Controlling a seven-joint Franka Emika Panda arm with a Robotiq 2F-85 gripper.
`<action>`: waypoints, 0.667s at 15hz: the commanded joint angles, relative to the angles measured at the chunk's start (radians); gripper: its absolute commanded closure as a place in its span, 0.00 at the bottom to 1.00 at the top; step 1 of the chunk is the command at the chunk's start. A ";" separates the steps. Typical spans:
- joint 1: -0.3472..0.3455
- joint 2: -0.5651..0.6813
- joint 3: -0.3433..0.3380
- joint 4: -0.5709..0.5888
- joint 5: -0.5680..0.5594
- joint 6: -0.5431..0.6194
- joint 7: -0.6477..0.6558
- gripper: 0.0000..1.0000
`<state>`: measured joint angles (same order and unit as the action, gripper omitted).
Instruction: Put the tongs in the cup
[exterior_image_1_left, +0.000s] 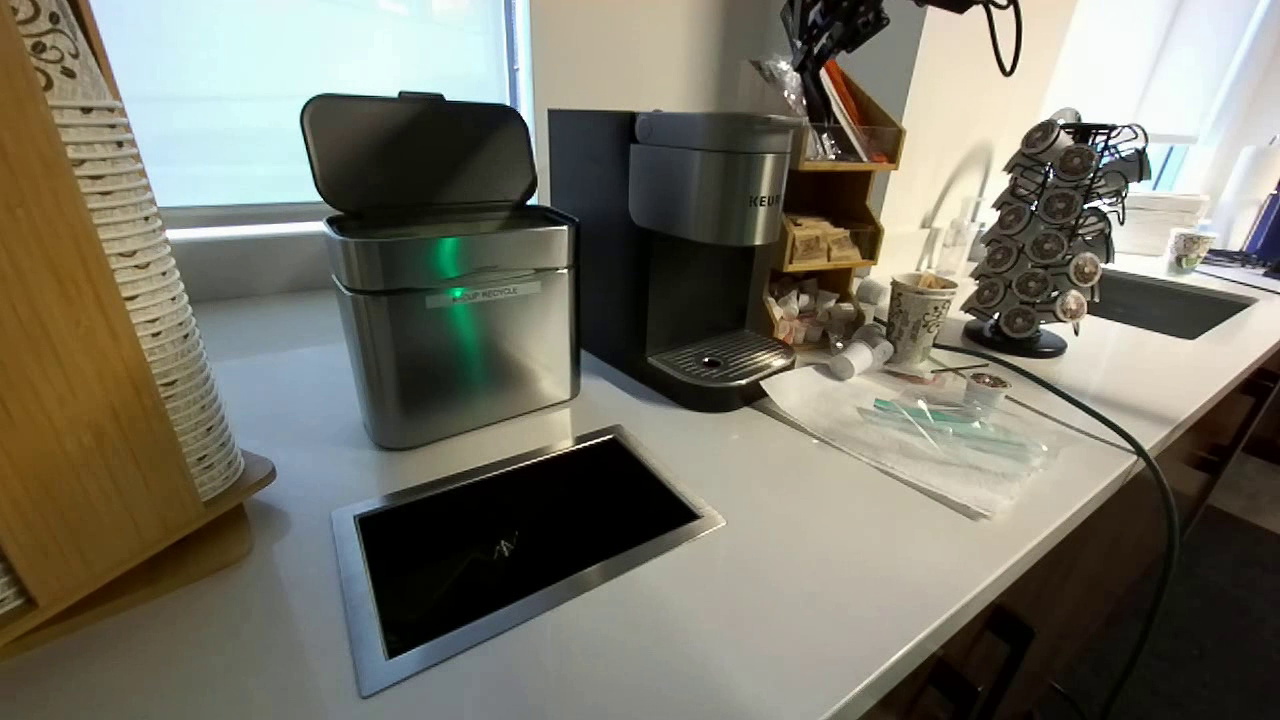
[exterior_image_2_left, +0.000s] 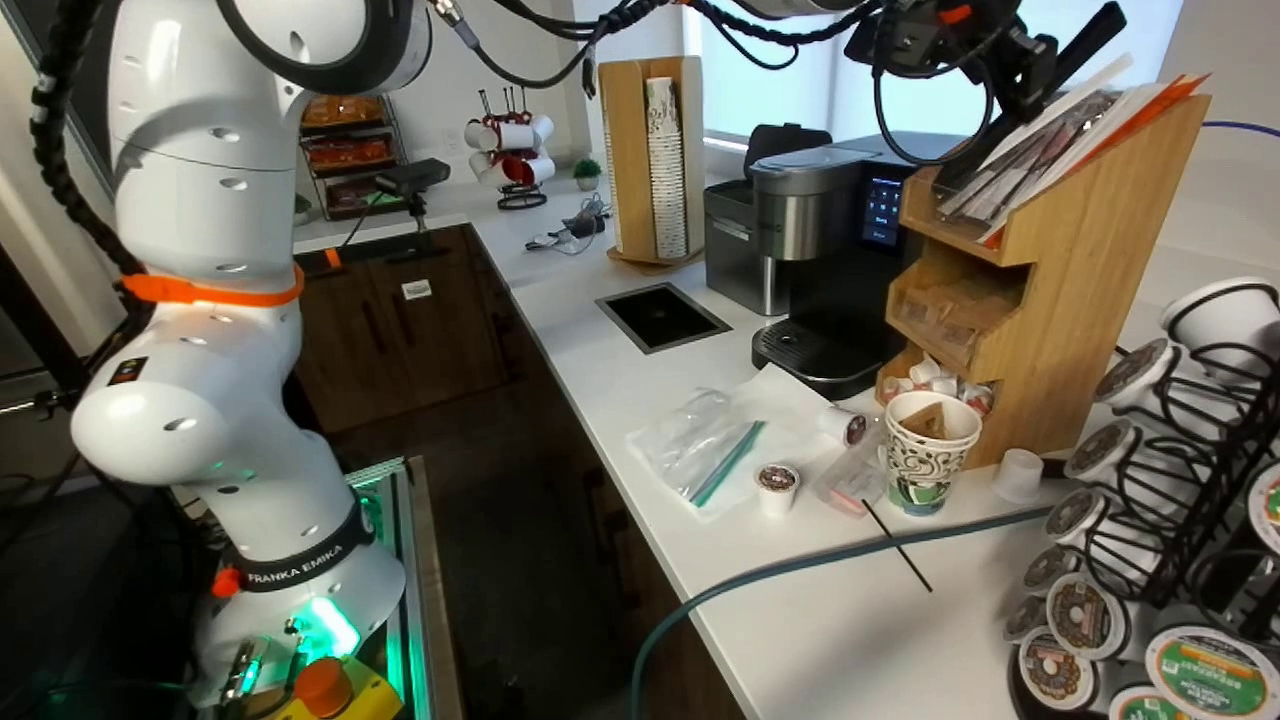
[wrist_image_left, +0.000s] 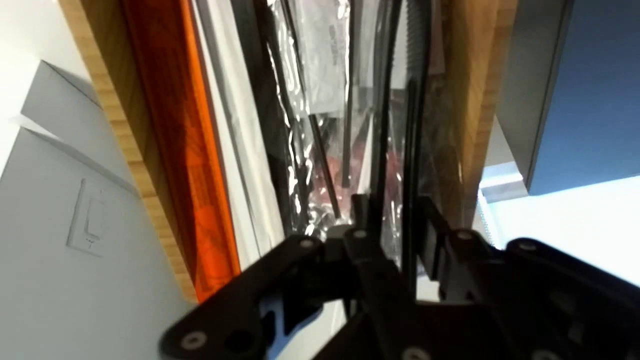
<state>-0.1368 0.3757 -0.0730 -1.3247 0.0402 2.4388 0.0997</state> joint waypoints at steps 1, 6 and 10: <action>0.021 -0.055 -0.020 -0.029 -0.069 -0.031 0.012 0.94; 0.018 -0.094 -0.013 -0.040 -0.093 -0.107 0.012 0.94; 0.009 -0.106 -0.008 -0.039 -0.064 -0.243 0.021 0.94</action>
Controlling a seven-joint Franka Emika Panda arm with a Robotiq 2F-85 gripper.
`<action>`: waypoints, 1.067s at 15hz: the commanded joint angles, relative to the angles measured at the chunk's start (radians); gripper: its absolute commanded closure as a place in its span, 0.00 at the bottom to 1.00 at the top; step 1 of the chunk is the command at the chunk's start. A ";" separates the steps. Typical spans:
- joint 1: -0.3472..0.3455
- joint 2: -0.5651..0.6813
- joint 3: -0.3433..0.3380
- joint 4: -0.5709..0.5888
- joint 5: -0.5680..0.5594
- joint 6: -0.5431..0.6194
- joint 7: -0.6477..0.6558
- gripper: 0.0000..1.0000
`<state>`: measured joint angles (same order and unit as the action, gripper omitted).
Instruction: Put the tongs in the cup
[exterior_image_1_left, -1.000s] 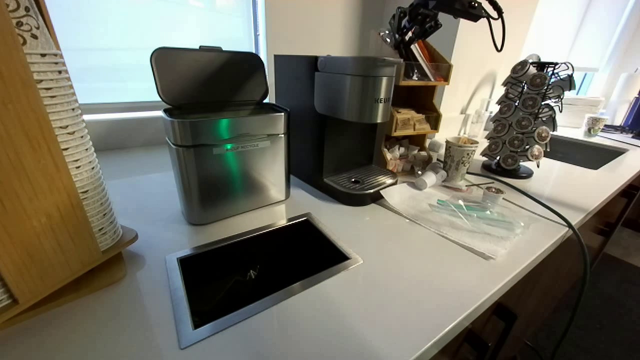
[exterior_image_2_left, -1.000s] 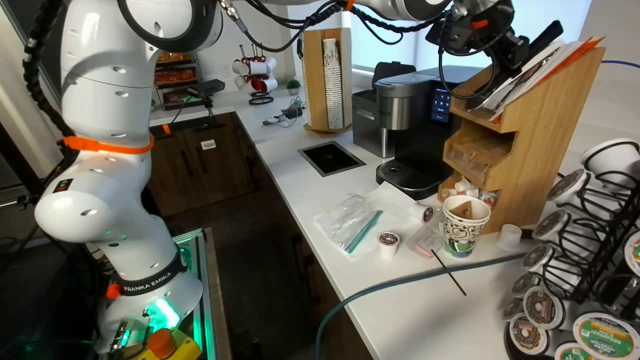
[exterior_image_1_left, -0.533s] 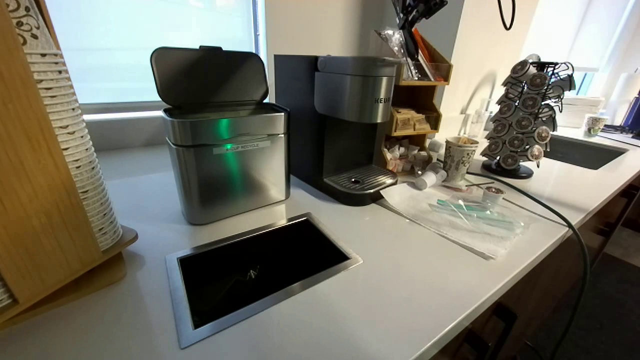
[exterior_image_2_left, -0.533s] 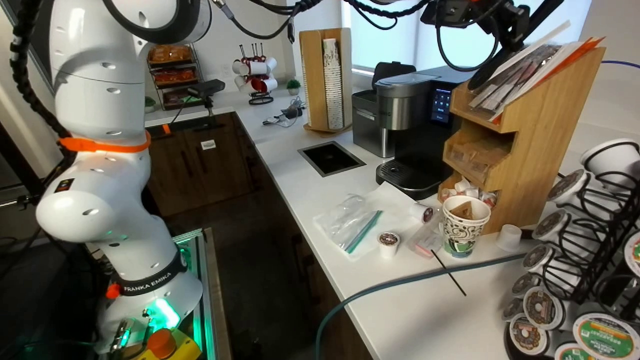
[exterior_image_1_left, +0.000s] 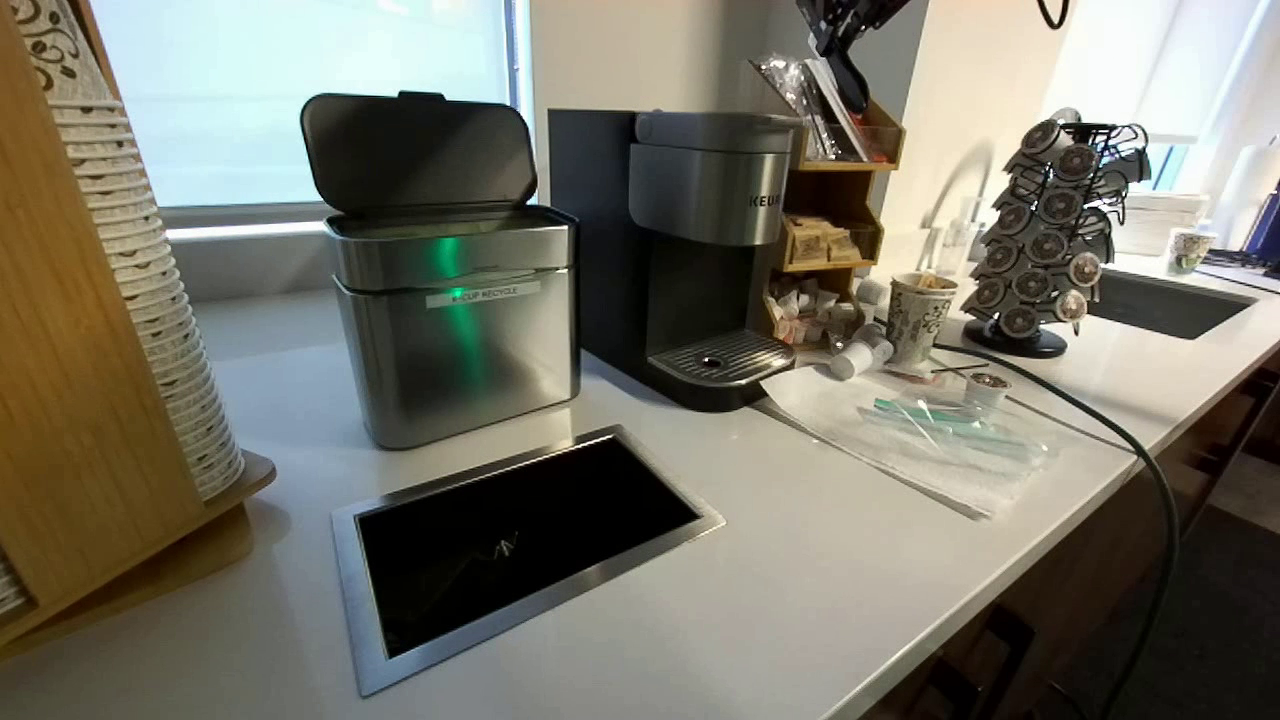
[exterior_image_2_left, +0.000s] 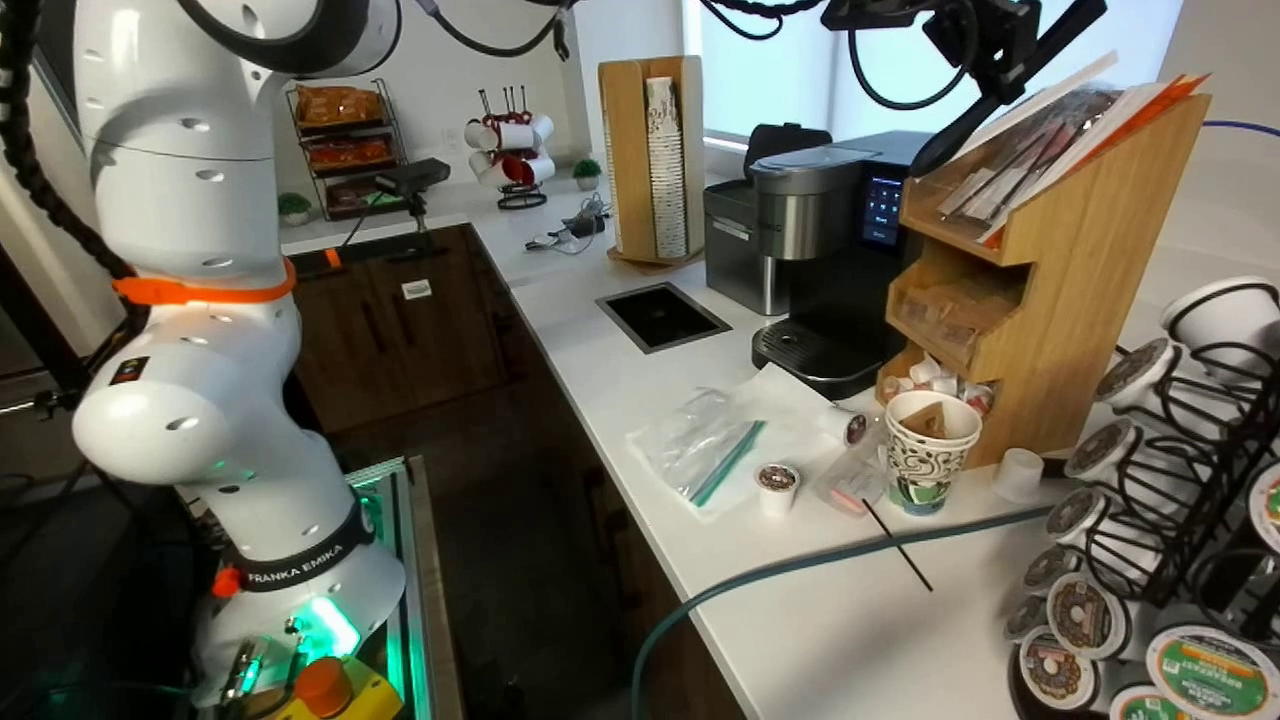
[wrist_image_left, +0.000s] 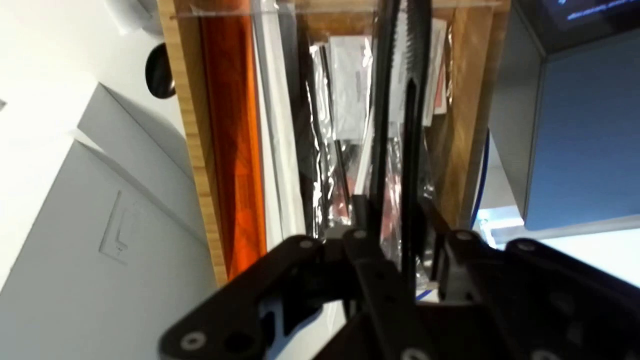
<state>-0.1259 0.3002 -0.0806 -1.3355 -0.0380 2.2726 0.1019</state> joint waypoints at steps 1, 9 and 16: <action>-0.001 -0.034 -0.004 -0.033 0.007 -0.082 0.028 0.94; -0.010 -0.011 0.003 -0.078 0.026 0.253 0.021 0.94; -0.007 -0.024 0.015 -0.151 0.083 0.352 -0.003 0.94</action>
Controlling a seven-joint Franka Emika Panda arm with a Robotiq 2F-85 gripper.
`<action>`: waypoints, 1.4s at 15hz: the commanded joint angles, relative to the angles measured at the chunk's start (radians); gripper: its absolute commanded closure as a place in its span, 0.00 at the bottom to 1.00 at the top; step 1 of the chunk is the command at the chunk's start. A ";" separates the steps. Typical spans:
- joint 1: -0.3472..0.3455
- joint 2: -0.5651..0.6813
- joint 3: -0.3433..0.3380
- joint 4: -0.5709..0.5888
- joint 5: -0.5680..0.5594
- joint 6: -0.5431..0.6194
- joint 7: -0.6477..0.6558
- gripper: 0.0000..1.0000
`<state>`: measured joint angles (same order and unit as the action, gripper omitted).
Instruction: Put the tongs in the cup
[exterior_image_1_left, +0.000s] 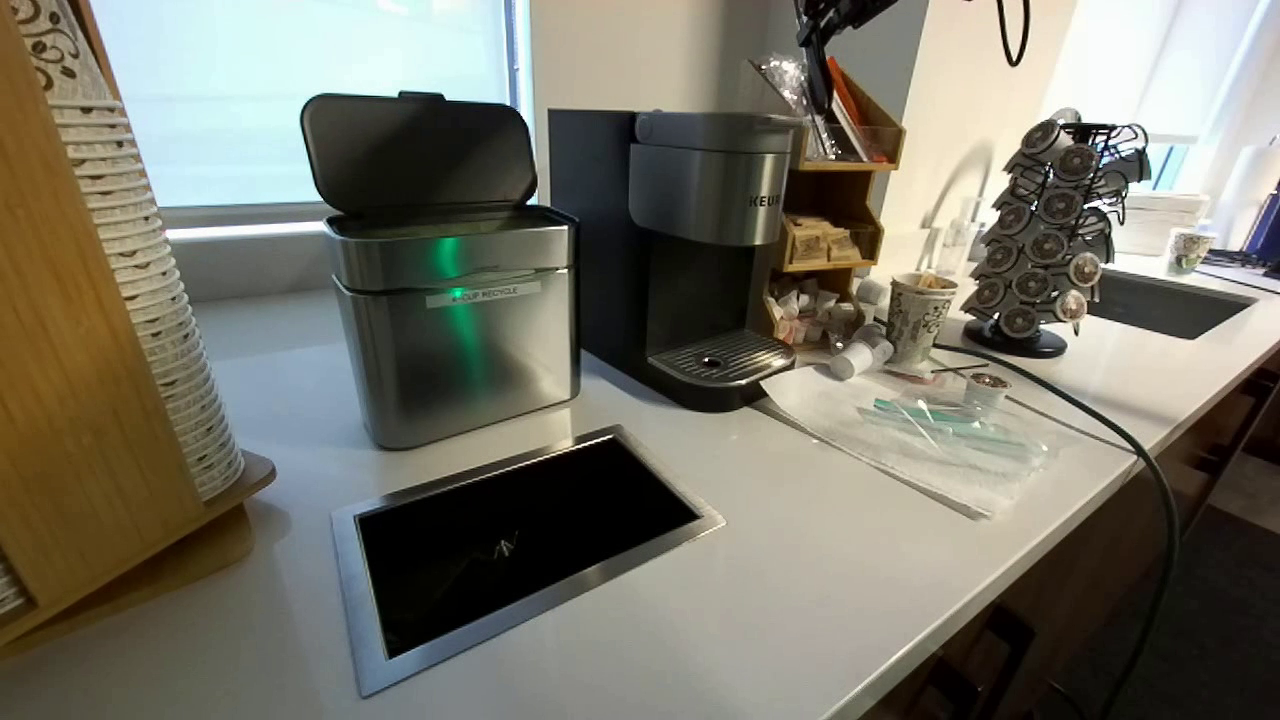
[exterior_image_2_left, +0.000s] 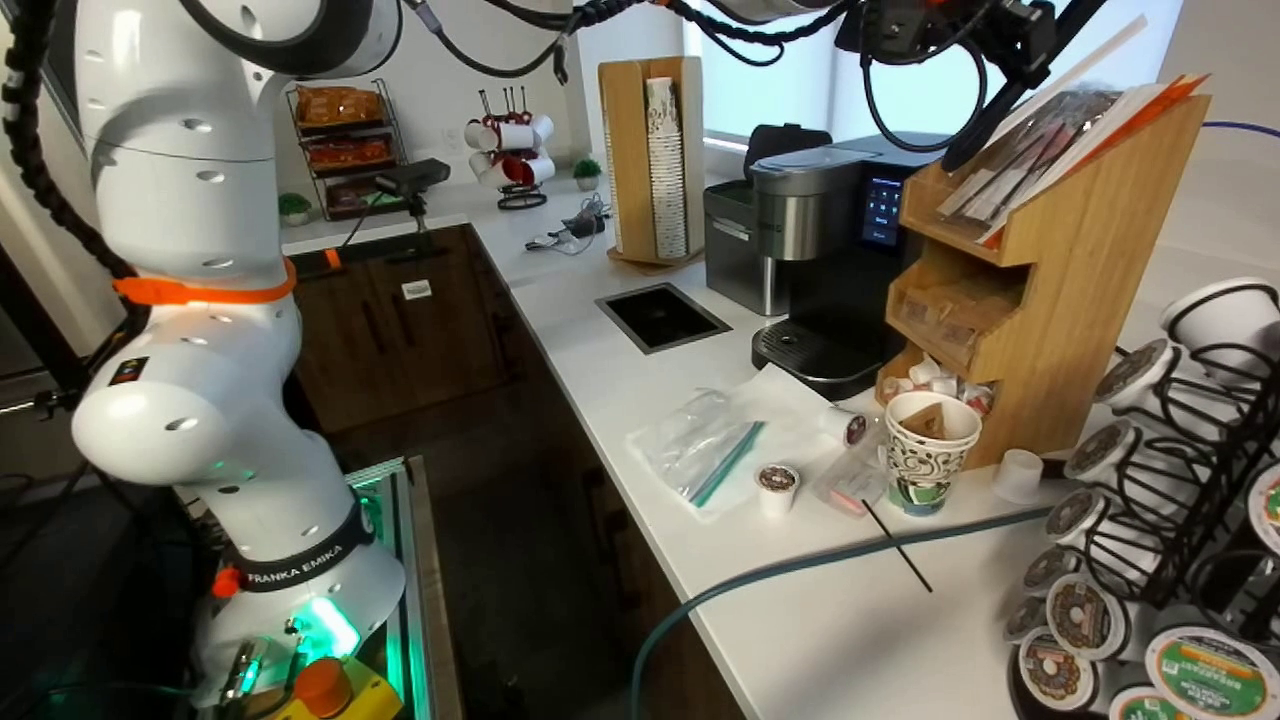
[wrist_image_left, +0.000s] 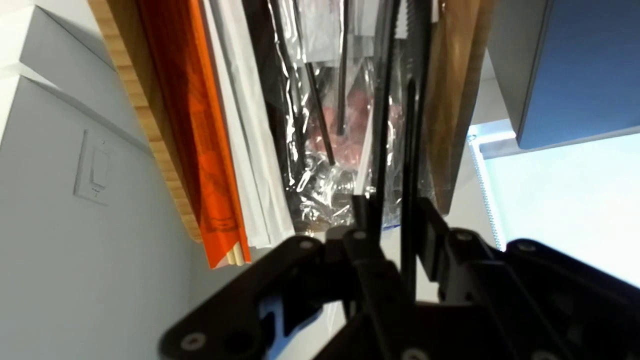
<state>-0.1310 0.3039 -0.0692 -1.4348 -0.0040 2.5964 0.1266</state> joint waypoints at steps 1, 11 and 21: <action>-0.001 -0.031 0.003 -0.058 0.057 0.028 -0.027 0.94; 0.002 -0.043 0.000 -0.074 0.072 0.038 -0.045 0.95; 0.005 -0.107 0.006 -0.161 0.078 0.011 -0.084 0.94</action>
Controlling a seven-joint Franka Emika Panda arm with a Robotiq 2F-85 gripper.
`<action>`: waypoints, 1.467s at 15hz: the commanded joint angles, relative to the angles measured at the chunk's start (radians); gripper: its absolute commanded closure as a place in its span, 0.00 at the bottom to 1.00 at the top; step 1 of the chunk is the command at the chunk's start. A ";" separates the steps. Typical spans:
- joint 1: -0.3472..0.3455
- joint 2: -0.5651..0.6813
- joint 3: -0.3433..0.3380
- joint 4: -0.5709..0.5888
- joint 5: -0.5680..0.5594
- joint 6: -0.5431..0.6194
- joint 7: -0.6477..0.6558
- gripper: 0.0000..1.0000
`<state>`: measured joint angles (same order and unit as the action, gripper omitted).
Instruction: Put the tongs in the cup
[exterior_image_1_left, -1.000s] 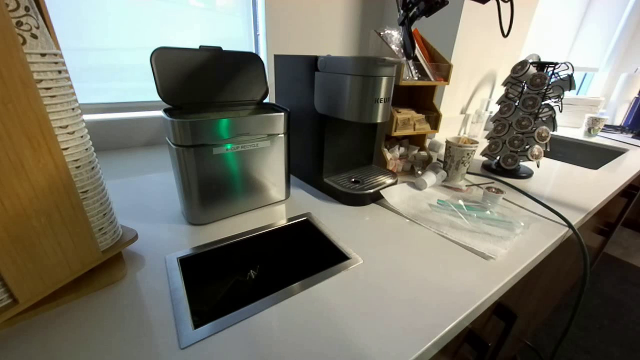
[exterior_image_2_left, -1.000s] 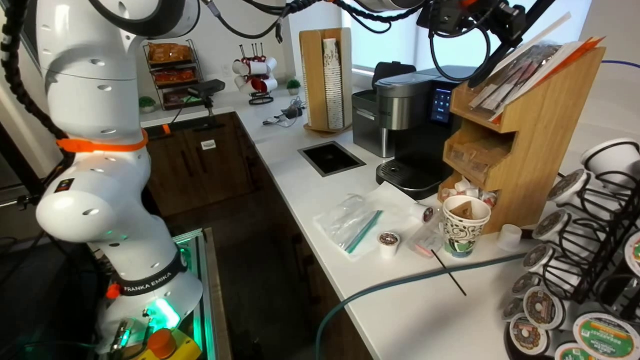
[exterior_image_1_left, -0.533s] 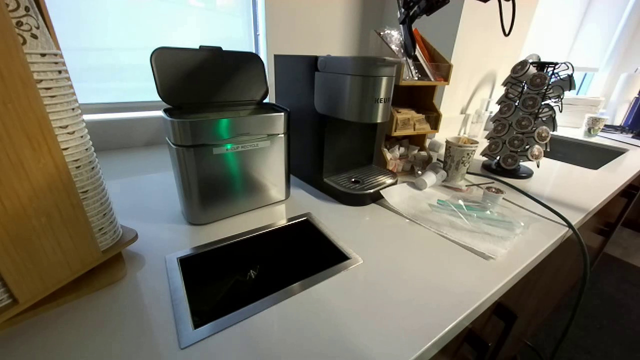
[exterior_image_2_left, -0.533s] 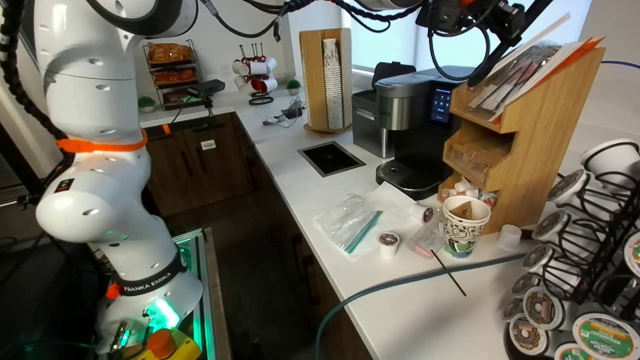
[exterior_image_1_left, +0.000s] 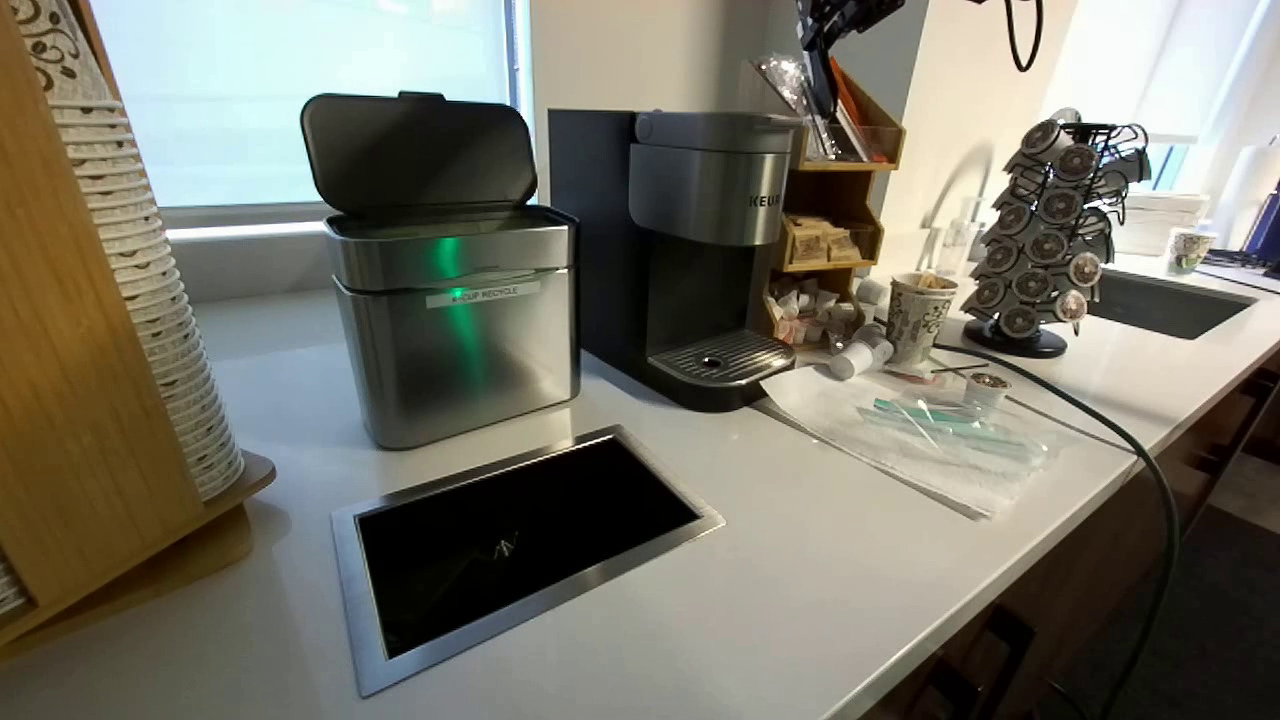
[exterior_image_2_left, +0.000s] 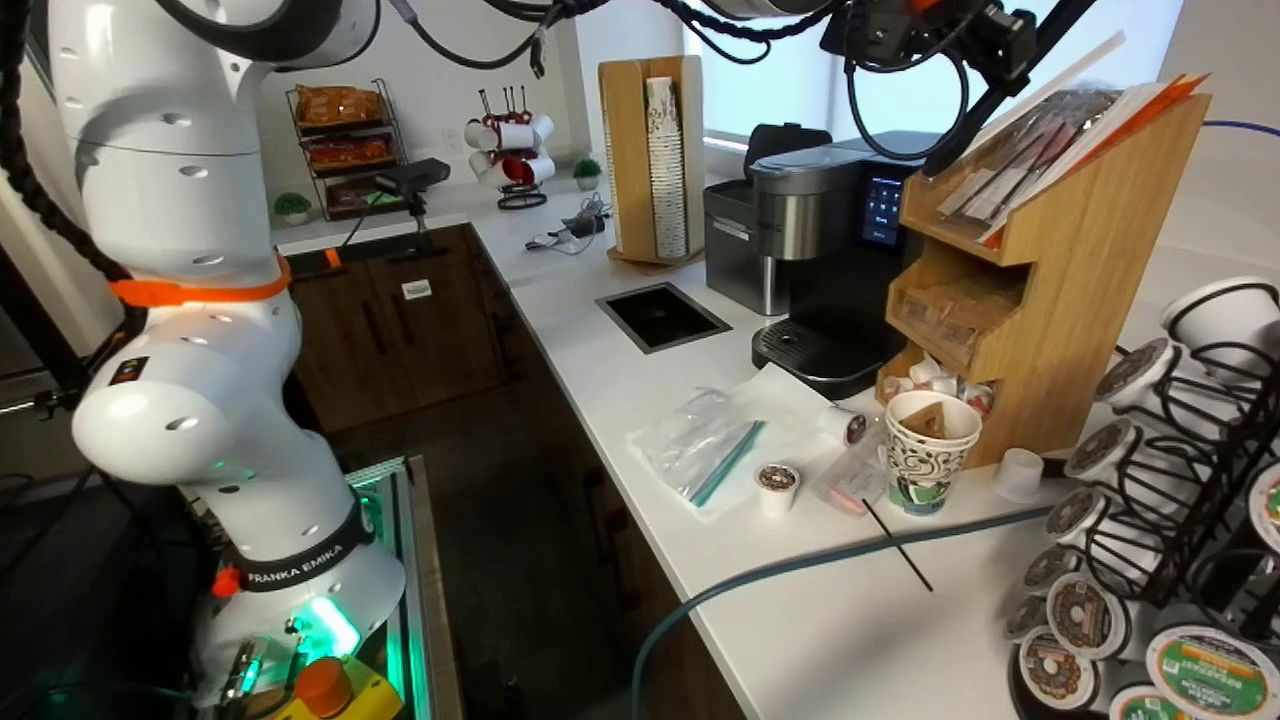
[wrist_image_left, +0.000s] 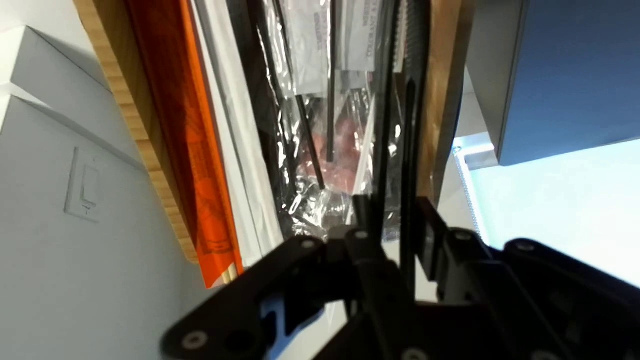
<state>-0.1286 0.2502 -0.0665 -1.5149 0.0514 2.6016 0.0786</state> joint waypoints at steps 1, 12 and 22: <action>0.004 -0.061 0.004 -0.095 0.022 0.006 -0.042 0.94; 0.020 -0.160 -0.020 -0.214 -0.043 0.052 -0.017 0.94; -0.143 -0.591 0.034 -0.443 -0.841 -0.048 0.463 0.94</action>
<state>-0.2085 -0.1936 -0.1095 -1.8481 -0.5946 2.6653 0.4120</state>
